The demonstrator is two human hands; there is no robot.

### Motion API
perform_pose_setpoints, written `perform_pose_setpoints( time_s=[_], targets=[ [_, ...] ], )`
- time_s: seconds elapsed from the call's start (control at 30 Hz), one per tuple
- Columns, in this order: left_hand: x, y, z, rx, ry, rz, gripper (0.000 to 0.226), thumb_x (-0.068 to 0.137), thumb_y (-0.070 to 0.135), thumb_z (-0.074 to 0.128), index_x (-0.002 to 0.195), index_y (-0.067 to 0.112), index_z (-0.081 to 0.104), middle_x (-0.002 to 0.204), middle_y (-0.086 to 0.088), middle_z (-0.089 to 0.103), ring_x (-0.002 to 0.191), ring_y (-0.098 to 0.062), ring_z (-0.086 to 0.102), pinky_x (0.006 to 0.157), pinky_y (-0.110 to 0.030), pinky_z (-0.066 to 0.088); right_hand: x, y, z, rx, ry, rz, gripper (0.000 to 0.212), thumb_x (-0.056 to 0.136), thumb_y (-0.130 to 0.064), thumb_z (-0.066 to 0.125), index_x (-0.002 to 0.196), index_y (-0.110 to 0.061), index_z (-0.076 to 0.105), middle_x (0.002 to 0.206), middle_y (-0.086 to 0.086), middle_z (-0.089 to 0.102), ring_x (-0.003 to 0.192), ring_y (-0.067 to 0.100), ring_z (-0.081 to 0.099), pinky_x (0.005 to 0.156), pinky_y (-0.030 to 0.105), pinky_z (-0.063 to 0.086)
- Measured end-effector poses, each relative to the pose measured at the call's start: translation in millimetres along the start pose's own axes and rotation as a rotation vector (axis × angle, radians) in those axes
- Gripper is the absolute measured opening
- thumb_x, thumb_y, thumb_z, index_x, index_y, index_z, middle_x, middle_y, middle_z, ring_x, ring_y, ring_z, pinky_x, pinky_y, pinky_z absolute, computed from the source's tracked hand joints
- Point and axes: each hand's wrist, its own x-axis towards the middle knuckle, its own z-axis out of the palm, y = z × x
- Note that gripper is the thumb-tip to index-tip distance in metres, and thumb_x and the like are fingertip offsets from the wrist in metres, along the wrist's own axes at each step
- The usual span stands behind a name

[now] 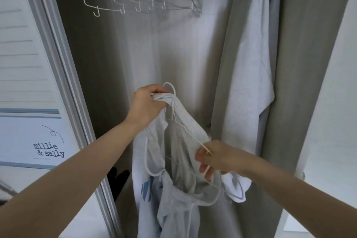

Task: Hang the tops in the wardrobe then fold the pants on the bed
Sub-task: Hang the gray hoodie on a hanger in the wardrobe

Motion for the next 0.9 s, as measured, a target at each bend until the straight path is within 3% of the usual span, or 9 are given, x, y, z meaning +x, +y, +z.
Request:
perform_pose_setpoints(
  time_s=[0.17,0.3,0.4,0.47,0.57,0.7,0.77,0.83,0.9],
  targets=[
    [-13.5,25.8,13.9,-0.083,-0.067,-0.019,0.028,0.073,0.001,0.077,0.096,0.017,0.075,0.1,0.004,0.069,0.091,-0.011,0.064,0.084,-0.017,0.05,21.8,-15.5,23.9,0.192,0.605,-0.411,0.033,0.094,-0.029,0.057,0.067,-0.01,0.055,0.05,-0.009,0.047,0.046,0.002,0.041,0.051,0.022,0.037],
    [-19.3,31.4,-1.3,-0.393,-0.458,0.027,0.047,0.073,0.004,0.083,0.114,0.018,0.065,0.118,0.004,0.067,0.106,-0.013,0.066,0.088,-0.022,0.054,18.0,11.9,32.4,0.636,0.604,-0.566,0.043,0.094,-0.03,0.057,0.067,0.001,0.046,0.054,-0.002,0.035,0.049,0.009,0.033,0.044,0.023,0.032],
    [-13.6,24.0,-16.6,-0.004,-0.432,0.156,0.046,0.078,0.037,0.079,0.115,0.022,0.056,0.121,0.008,0.061,0.104,-0.005,0.063,0.09,-0.016,0.044,9.6,19.8,30.6,0.836,0.535,-0.61,0.04,0.09,-0.033,0.058,0.058,-0.011,0.048,0.05,-0.003,0.034,0.043,0.009,0.03,0.041,0.018,0.03],
    [-10.7,15.4,-21.5,0.388,-0.436,0.273,0.039,0.087,0.059,0.057,0.105,0.024,0.058,0.1,0.015,0.061,0.097,-0.001,0.057,0.101,-0.03,0.034,5.1,17.0,33.1,0.839,0.51,-0.668,0.037,0.089,-0.032,0.059,0.058,-0.013,0.05,0.049,-0.003,0.036,0.043,0.009,0.031,0.041,0.017,0.031],
    [-21.0,12.7,-11.6,0.407,-0.472,0.319,0.054,0.091,0.059,0.031,0.07,0.013,0.049,0.065,0.008,0.047,0.067,-0.006,0.048,0.081,-0.035,0.032,4.1,5.8,32.8,0.822,0.524,-0.699,0.036,0.093,-0.026,0.058,0.059,-0.013,0.054,0.048,-0.007,0.04,0.042,0.007,0.032,0.041,0.015,0.03],
    [-31.3,17.3,-1.7,0.223,-0.384,0.228,0.054,0.074,0.076,0.042,0.081,0.026,0.06,0.074,0.014,0.055,0.076,0.001,0.047,0.082,-0.035,0.033,8.5,-9.1,20.9,0.651,0.649,-0.624,0.015,0.094,-0.02,0.059,0.082,-0.012,0.056,0.053,0.0,0.046,0.045,0.012,0.039,0.042,0.023,0.035],
    [-30.7,15.6,-5.5,0.197,-0.269,0.124,0.063,0.069,0.079,0.05,0.091,0.023,0.067,0.084,0.011,0.065,0.082,0.0,0.053,0.089,-0.035,0.037,9.9,-9.9,11.1,0.434,0.787,-0.594,0.015,0.091,-0.024,0.063,0.096,-0.02,0.05,0.069,0.003,0.052,0.061,0.017,0.05,0.057,0.029,0.044],
    [-26.1,12.2,-10.8,0.112,-0.185,-0.013,0.049,0.074,0.07,0.064,0.084,0.022,0.068,0.079,0.012,0.066,0.073,-0.003,0.056,0.084,-0.034,0.041,5.9,-3.1,11.2,0.268,0.966,-0.689,0.017,0.091,-0.025,0.058,0.097,-0.032,0.044,0.083,-0.001,0.051,0.076,0.016,0.052,0.069,0.025,0.044],
    [-19.1,7.6,-18.3,-0.09,-0.131,-0.191,0.037,0.077,0.053,0.074,0.081,0.016,0.071,0.077,0.006,0.068,0.07,-0.01,0.06,0.08,-0.032,0.046,2.9,9.8,32.8,0.214,0.885,-0.855,0.014,0.092,-0.024,0.049,0.093,-0.037,0.044,0.082,-0.01,0.048,0.073,0.009,0.049,0.067,0.019,0.041]
  ],
)
